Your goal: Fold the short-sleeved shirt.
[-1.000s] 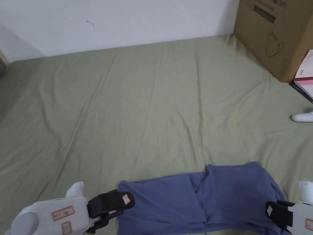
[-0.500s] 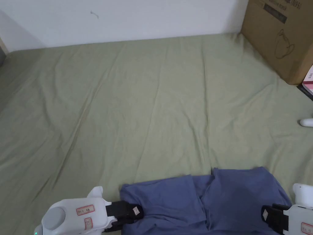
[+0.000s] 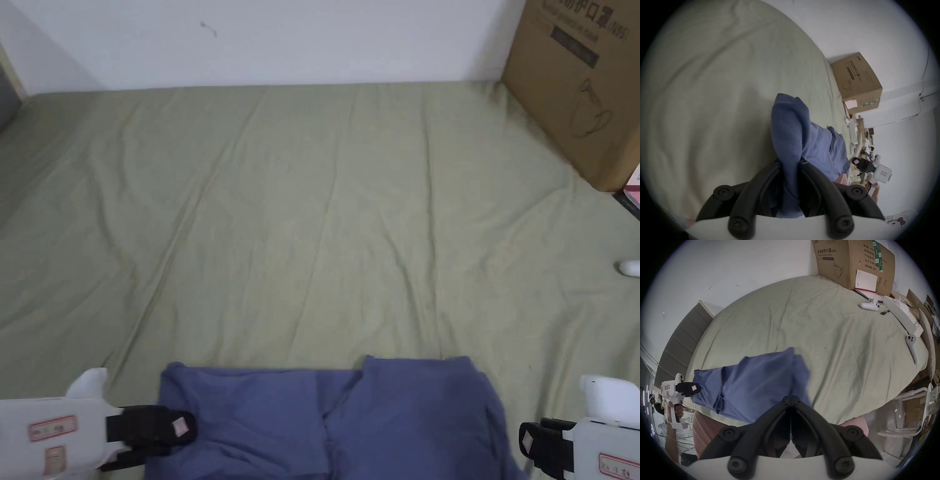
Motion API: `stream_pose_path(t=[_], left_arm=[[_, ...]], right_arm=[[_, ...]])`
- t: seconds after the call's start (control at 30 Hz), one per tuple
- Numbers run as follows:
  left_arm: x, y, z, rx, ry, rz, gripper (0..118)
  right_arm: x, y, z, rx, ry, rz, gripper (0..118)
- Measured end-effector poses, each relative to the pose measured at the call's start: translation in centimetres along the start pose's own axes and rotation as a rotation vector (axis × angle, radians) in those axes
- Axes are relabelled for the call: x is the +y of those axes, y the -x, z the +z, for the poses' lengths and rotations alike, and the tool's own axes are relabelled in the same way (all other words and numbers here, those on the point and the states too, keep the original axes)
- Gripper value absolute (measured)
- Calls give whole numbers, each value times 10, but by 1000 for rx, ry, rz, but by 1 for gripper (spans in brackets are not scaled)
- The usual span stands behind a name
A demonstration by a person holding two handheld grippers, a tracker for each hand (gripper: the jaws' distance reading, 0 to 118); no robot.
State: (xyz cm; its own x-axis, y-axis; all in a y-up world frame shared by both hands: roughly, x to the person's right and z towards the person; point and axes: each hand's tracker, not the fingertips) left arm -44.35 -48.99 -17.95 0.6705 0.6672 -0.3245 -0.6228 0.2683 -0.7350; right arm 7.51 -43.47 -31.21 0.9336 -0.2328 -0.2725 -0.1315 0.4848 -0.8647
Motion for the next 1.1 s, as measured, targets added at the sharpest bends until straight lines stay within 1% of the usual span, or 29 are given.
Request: stream_pose_path(t=[0.1,0.2,0.3,0.37,0.4,0.5,0.6,0.7,0.8,0.87,0.9,0.97,1.0,1.03,1.07,1.1], left_arm=[[2,14,24,46,-29,46,11],[-3,18,38,66,-47,62,11],[-8,4,40,69,-55,70,11],[-4,-16,42,117,-59,34,11],[-2,-29,43,142,-74,-6,11],[6,-71,48,98,-115,-82,11],[8,-120,43,18,-118,-183,11],[3,-163,21,-45,-97,-280,11],[-3,-191,-21,-127,-6,-323,11],[-5,-204,-55,-99,31,-324,11],[-10,-212,-72,-88,54,-359,11],[-19,-223,-101,-109,115,-390,12],[-25,-228,-117,-110,156,-412,18],[-30,-231,-129,-94,191,-400,34],[-34,-232,-138,-98,211,-396,71],[-37,-231,-145,-108,223,-405,83]], right_arm=[[-1,8,-4,9,8,16,0],[-3,14,-8,28,19,22,0],[-4,16,-13,40,28,31,0],[-5,15,-12,47,30,35,0],[-5,12,-12,51,28,38,0],[-5,5,-8,53,13,37,0],[-5,-8,-3,45,-8,21,0],[-8,-18,2,32,-19,0,0],[-13,-31,6,19,-26,-25,0],[-17,-40,9,12,-28,-47,0],[-19,-44,10,6,-32,-59,0],[-23,-53,11,-3,-33,-86,0],[-24,-57,11,-8,-29,-97,0],[-25,-61,12,-16,-27,-103,0],[-26,-64,12,-20,-26,-105,0],[-27,-67,11,-26,-22,-106,0]])
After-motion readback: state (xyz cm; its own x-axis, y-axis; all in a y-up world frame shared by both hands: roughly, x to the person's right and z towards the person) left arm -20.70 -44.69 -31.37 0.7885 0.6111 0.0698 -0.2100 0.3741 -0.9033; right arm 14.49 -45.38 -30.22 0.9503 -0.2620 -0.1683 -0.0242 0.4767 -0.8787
